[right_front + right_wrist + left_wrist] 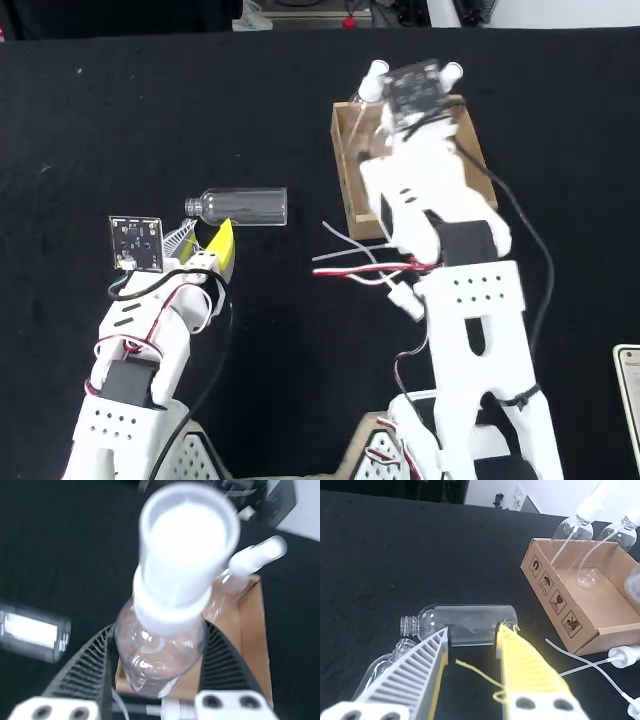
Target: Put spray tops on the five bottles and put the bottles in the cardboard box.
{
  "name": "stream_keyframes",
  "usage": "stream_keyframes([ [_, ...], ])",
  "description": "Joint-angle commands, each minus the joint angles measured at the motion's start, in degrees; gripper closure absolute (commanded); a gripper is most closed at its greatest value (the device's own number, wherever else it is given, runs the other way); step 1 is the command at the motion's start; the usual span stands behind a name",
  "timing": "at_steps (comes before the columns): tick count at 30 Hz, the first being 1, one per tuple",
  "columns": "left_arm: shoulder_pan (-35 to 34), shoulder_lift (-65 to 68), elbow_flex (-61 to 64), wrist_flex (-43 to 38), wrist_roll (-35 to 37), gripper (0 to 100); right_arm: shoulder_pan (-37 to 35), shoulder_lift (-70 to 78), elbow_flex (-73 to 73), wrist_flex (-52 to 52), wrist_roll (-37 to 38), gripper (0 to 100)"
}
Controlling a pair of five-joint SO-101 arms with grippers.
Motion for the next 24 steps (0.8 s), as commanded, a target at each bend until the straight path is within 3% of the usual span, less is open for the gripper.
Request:
stream_keyframes([
  [1,-0.1,-0.8,-0.6,-1.1,0.5,84,1.6,2.2,2.0,-8.4,-3.3,88.9],
  [6,-0.2,-0.8,-0.6,-1.1,0.5,84,1.7,5.7,8.3,-18.4,-6.2,88.9],
  [24,0.0,-0.8,-0.2,-1.4,0.5,84,1.6,16.0,16.8,-40.0,-6.2,88.9],
])
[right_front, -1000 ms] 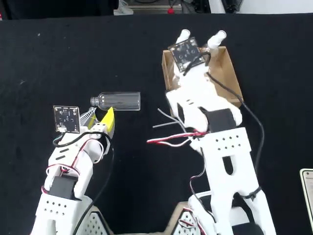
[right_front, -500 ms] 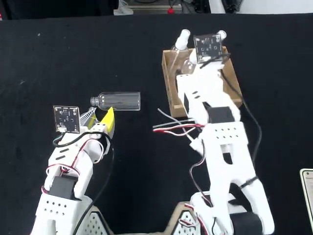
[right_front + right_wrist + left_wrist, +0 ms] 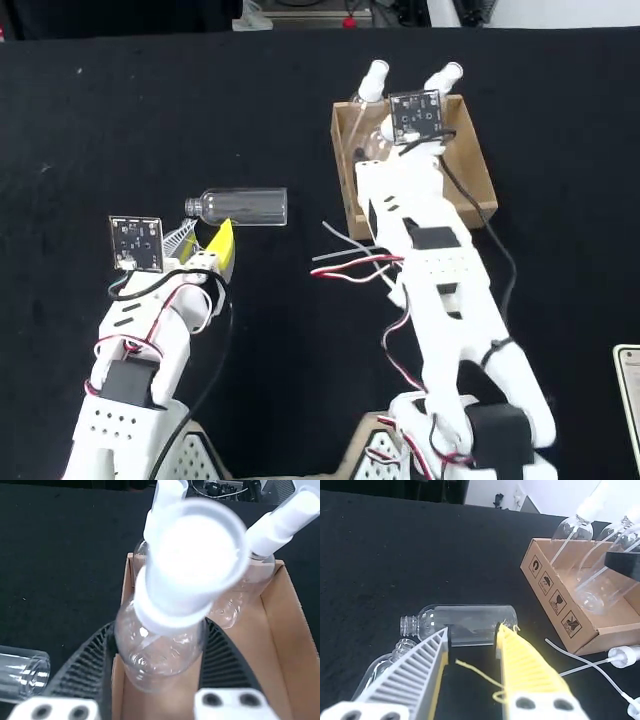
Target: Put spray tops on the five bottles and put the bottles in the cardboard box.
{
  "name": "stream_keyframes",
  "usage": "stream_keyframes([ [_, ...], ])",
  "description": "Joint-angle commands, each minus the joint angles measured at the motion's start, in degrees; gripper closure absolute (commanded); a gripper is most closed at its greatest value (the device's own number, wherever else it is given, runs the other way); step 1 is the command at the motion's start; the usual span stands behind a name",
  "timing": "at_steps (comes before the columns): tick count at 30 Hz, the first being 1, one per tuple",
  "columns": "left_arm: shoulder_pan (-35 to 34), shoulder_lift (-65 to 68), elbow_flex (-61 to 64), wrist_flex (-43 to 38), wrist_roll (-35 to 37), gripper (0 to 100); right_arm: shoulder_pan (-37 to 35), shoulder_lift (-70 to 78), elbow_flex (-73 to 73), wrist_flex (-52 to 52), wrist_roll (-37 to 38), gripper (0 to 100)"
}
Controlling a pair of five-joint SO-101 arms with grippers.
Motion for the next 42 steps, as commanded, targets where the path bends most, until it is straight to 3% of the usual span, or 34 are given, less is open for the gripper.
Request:
stream_keyframes([
  [1,0.0,-0.8,0.0,-1.5,0.5,84,1.1,1.6,-0.3,-6.5,-0.4,88.9],
  [42,0.0,-0.8,0.2,-1.5,0.7,84,1.0,11.1,-2.4,-12.4,-0.4,88.9],
])
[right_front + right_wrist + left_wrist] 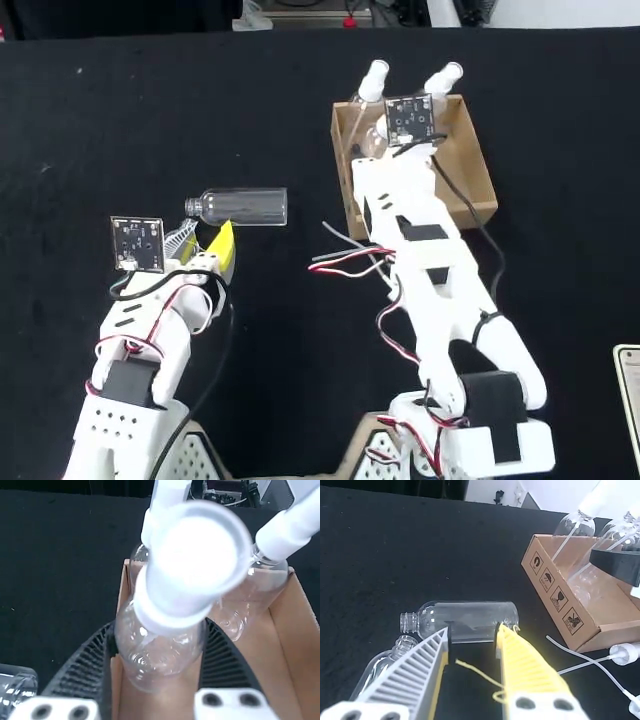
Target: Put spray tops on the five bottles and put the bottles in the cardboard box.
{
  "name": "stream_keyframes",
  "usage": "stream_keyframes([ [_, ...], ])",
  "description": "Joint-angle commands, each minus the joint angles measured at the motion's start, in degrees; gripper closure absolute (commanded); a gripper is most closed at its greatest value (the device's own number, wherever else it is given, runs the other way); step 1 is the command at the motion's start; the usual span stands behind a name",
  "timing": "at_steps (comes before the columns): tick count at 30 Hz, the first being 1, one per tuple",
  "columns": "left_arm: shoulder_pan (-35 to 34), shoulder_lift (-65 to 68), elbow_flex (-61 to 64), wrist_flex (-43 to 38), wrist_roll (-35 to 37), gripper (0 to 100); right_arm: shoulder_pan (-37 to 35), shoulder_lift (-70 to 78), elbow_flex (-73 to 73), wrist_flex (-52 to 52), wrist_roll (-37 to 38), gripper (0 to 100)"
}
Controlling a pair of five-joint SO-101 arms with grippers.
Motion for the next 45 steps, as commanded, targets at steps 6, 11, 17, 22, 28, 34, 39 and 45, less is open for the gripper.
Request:
stream_keyframes([
  [6,0.0,-0.8,-0.5,-1.3,0.6,84,1.0,6.4,-6.1,-1.8,-0.4,88.9],
  [11,0.0,-0.8,-0.5,-1.3,0.6,84,1.0,7.3,-7.3,-1.8,-0.4,88.9],
  [17,0.0,-0.8,-0.5,-1.3,0.7,84,-0.1,7.3,-8.1,-1.8,-0.4,88.9],
  [22,0.0,-0.8,-0.5,-1.3,0.7,84,-2.0,7.3,-7.9,-1.8,0.0,88.9],
  [28,0.0,-0.8,-0.5,-1.3,0.7,84,-1.9,7.4,-7.8,-1.7,0.0,88.7],
  [34,0.0,-0.8,-0.5,-1.3,0.7,84,-1.8,10.6,-9.8,-1.8,0.0,88.7],
  [39,0.0,-0.8,-0.5,-1.3,0.7,84,-1.8,12.3,-11.2,-1.8,0.0,88.7],
  [45,0.0,-0.8,-0.5,-1.3,0.7,84,-2.0,12.5,-11.6,-1.8,0.0,88.6],
])
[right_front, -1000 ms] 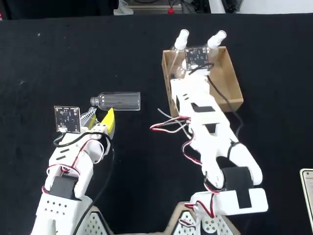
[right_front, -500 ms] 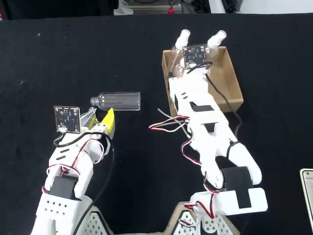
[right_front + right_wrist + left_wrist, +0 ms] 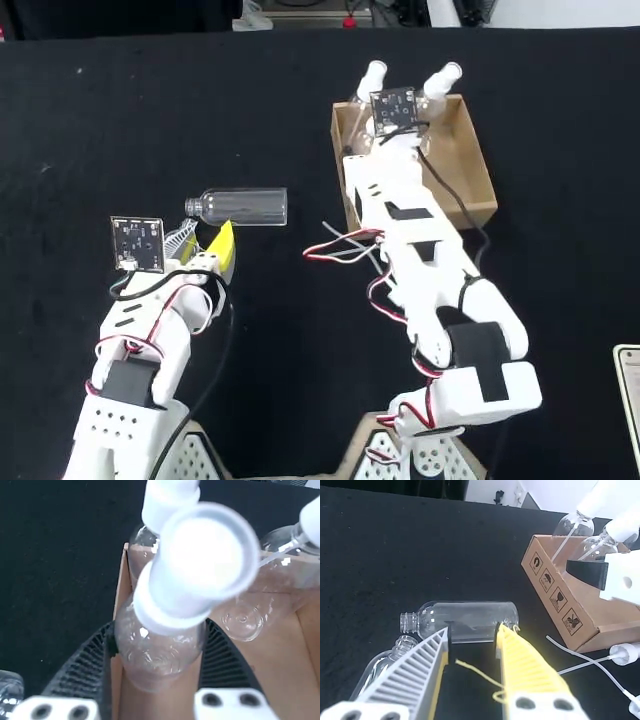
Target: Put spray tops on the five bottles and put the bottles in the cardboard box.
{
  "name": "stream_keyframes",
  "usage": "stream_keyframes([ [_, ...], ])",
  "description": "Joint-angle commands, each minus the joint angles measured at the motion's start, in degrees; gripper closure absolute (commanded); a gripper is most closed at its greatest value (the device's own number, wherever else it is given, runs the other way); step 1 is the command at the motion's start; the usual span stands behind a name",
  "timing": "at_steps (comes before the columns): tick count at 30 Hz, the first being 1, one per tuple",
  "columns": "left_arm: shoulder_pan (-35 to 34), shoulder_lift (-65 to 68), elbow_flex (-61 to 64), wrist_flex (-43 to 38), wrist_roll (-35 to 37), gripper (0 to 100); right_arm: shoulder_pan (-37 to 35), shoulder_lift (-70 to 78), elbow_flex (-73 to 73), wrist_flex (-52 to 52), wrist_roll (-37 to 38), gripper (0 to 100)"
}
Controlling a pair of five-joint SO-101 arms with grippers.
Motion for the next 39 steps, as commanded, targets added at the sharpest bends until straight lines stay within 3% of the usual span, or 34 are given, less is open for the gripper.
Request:
stream_keyframes([
  [1,0.0,-0.8,-0.5,-1.3,0.7,84,-1.2,-0.3,-2.9,-1.3,-0.1,88.5],
  [7,0.0,-0.8,-0.5,-1.3,0.6,84,-1.3,-0.3,-2.9,-1.0,-0.1,86.8],
  [15,0.0,-0.8,-0.5,-1.3,0.5,84,-1.4,-0.5,-2.7,-0.9,-0.5,69.7],
  [39,0.0,-0.8,-0.5,-1.3,0.5,84,-1.3,-0.7,-2.6,-0.8,-0.6,66.2],
])
